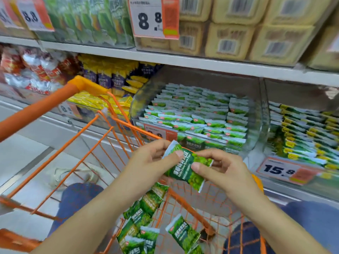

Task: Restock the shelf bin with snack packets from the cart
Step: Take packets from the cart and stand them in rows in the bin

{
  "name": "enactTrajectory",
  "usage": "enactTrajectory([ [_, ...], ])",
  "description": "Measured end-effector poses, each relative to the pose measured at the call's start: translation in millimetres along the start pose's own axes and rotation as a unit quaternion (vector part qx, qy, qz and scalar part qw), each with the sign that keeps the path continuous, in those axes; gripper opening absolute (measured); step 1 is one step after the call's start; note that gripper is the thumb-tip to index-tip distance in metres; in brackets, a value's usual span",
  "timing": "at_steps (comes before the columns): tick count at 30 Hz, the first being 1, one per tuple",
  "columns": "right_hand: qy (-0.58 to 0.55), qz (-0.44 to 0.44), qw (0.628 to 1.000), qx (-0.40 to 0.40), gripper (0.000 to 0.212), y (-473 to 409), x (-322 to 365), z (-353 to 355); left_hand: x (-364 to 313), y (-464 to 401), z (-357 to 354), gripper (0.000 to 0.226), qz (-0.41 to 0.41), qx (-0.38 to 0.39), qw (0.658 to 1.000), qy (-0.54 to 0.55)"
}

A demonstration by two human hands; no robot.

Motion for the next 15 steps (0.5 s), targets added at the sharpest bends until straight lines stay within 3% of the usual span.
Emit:
enactTrajectory([
  [5, 0.11, 0.062, 0.99, -0.068, 0.021, -12.5, 20.9, 42.9, -28.6, -26.4, -24.5, 0.028, -0.043, 0.006, 0.998, -0.041],
  [8, 0.302, 0.136, 0.919, -0.214, 0.02, -20.8, 29.8, 96.9, -48.7, -53.7, -32.8, 0.009, -0.086, -0.076, 0.99, -0.083],
  [9, 0.32, 0.135, 0.9, -0.264, 0.018, -22.2, 25.1, 114.8, -53.4, -64.3, -36.9, 0.007, -0.1, -0.088, 0.986, -0.098],
  [11, 0.289, 0.105, 0.895, -0.323, 0.024, -25.5, 6.8, 140.9, -57.0, -87.6, -48.4, 0.008, -0.127, -0.086, 0.978, -0.139],
  [15, 0.28, 0.036, 0.907, -0.312, 0.043, -33.2, -23.3, 149.5, -47.6, -125.4, -77.3, 0.006, -0.131, -0.035, 0.969, -0.206],
])
Point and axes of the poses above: each hand's wrist, its own y-axis away from the middle knuckle, its own z-axis out of the back of the hand, x = y × z, the point moved 4 cm from there along -y, towards the middle knuckle
